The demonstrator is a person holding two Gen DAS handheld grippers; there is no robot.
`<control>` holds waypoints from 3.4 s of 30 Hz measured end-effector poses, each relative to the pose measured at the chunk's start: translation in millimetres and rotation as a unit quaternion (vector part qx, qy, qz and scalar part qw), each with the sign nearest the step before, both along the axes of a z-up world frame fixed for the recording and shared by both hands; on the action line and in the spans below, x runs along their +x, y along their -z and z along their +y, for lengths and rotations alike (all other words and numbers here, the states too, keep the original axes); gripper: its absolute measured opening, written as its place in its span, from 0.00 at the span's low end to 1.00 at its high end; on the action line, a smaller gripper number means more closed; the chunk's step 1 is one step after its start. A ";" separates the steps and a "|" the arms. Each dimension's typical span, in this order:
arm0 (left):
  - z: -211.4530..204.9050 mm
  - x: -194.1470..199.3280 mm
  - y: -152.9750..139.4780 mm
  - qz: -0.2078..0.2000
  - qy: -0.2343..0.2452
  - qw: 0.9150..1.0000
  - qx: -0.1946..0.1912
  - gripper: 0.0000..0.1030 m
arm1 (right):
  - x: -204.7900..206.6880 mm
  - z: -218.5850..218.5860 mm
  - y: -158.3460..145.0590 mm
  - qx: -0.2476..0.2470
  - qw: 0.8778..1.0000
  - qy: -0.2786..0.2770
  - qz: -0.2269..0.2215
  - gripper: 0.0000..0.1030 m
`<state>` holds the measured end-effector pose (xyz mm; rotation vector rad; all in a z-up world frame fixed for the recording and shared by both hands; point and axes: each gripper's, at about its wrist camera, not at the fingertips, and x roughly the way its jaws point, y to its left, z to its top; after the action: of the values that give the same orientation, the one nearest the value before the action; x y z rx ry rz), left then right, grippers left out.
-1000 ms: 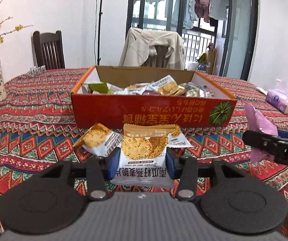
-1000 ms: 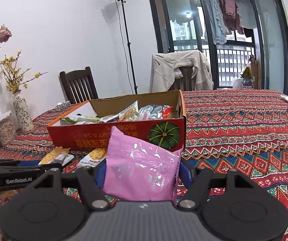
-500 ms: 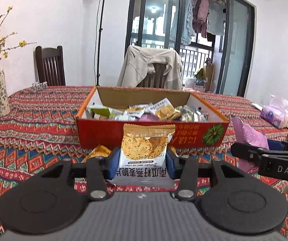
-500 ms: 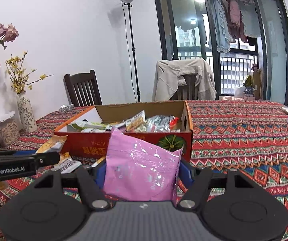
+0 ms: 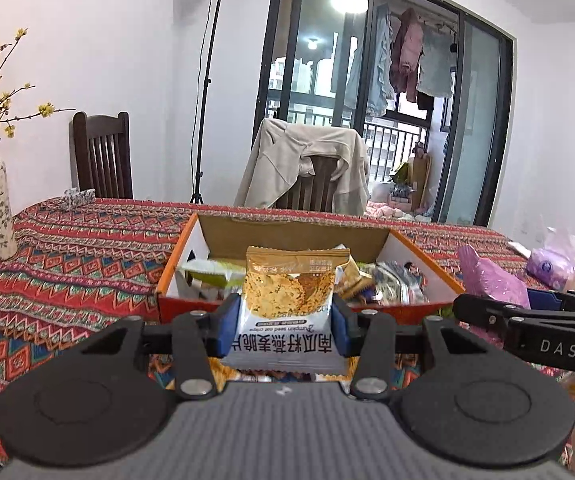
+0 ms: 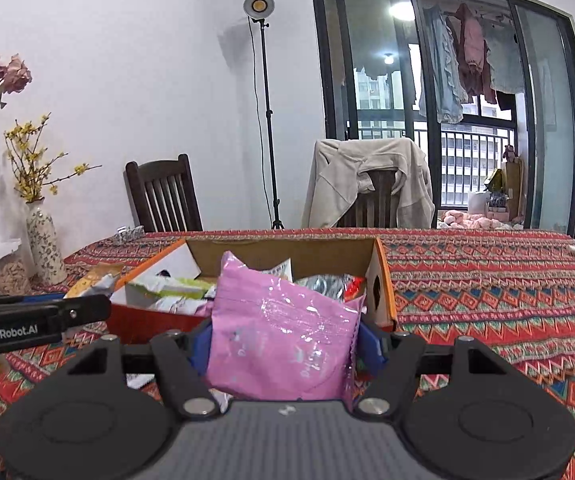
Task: Organize snacks
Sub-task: 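Carry the pink packet and cracker packet over the box, then open both tools to drop the packets into the box, then move both tools back toward the last packets beside the box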
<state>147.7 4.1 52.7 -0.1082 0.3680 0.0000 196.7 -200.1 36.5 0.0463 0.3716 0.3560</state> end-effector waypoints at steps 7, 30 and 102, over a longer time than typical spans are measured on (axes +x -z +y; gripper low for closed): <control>5.3 30.2 -11.9 -0.011 -0.005 1.000 0.004 0.45 | 31.9 6.6 -10.5 0.000 1.000 0.000 -0.009 0.67; 10.0 136.1 2.2 -0.042 -0.068 0.997 0.016 0.45 | 139.6 24.6 -3.1 0.023 0.999 0.015 -0.038 0.67; 43.2 33.5 32.4 0.078 -0.118 0.990 -0.012 1.00 | 53.1 -15.7 38.4 -0.012 0.997 0.019 0.071 1.00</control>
<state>181.2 47.4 20.3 -0.1764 0.5105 0.2399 249.8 -215.8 -1.9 0.0554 0.5146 0.3113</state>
